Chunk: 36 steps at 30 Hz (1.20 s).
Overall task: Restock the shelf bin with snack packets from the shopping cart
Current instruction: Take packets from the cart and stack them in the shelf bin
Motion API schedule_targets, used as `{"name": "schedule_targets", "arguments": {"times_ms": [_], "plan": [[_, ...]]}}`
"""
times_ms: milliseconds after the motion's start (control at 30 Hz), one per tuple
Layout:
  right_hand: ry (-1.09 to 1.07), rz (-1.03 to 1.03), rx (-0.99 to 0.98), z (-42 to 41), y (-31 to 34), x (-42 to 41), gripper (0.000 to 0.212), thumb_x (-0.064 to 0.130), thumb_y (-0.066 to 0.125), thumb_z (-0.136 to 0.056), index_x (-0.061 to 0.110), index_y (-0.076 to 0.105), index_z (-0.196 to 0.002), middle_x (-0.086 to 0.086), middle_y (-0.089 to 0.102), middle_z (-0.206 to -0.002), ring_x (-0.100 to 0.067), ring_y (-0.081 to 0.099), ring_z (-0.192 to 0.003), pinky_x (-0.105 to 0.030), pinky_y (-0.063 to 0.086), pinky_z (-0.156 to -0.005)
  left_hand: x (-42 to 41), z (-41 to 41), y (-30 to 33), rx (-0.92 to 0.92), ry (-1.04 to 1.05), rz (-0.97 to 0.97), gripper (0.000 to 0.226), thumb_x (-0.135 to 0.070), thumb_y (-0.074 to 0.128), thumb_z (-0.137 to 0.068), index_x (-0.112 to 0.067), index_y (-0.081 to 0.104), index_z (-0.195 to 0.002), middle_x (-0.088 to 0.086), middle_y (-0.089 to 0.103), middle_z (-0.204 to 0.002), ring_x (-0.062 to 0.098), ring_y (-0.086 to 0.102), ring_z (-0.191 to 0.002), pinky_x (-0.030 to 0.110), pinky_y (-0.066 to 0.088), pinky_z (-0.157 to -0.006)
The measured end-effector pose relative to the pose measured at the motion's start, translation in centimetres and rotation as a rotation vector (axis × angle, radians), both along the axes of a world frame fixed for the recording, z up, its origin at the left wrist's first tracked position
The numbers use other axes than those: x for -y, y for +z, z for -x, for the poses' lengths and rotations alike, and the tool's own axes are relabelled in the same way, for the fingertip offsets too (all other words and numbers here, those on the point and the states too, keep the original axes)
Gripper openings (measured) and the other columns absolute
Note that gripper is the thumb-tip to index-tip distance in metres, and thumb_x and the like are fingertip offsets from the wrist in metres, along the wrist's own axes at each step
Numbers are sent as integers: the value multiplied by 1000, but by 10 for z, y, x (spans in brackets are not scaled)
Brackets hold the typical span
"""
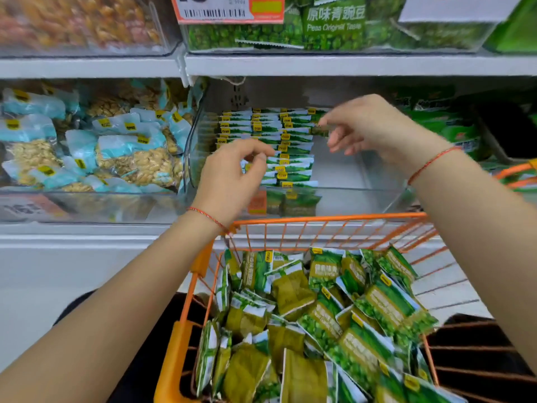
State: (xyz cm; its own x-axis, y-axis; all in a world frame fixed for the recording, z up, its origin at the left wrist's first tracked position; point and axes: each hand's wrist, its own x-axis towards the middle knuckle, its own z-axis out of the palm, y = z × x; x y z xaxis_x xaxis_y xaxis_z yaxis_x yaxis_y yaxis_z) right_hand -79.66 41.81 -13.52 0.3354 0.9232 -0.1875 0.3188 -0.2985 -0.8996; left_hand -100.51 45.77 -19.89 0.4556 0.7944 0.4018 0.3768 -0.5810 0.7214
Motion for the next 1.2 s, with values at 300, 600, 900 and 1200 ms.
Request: {"name": "schedule_targets", "arguments": {"times_ms": [300,600,900,1200], "plan": [[341,576,351,29,-17,116,25,27,55,-96,5,65,-91,-5,66,-63,-10,61,-49,-16,45,-46,96,12,-22,-857,-422,159,27,-32,53,-95,-14,70,-106,4,68,-106,20,61,-100,23,39,-74],[55,835,665,20,-92,195,26,32,67,-84,11,52,-90,-4,59,-85,-21,60,-86,-26,45,-68,141,-25,-55,-942,-273,406,67,-61,46,-89,3,63,-96,7,54,-65,26,57,-67,28,41,-64],[-82,676,476,21,-96,195,37,40,70,-83,11,50,-75,0,52,-69,-15,53,-62,-24,39,-51,129,-10,-59,-608,-98,446,29,-40,59,-90,-11,61,-82,8,61,-83,23,59,-76,30,43,-68],[-402,329,243,18,-87,199,30,31,55,-93,7,49,-110,-4,52,-68,-23,53,-62,-28,36,-52,150,-22,-62,-648,-501,1016,31,-37,65,-88,-7,61,-95,3,57,-108,8,55,-98,17,54,-74]]}}
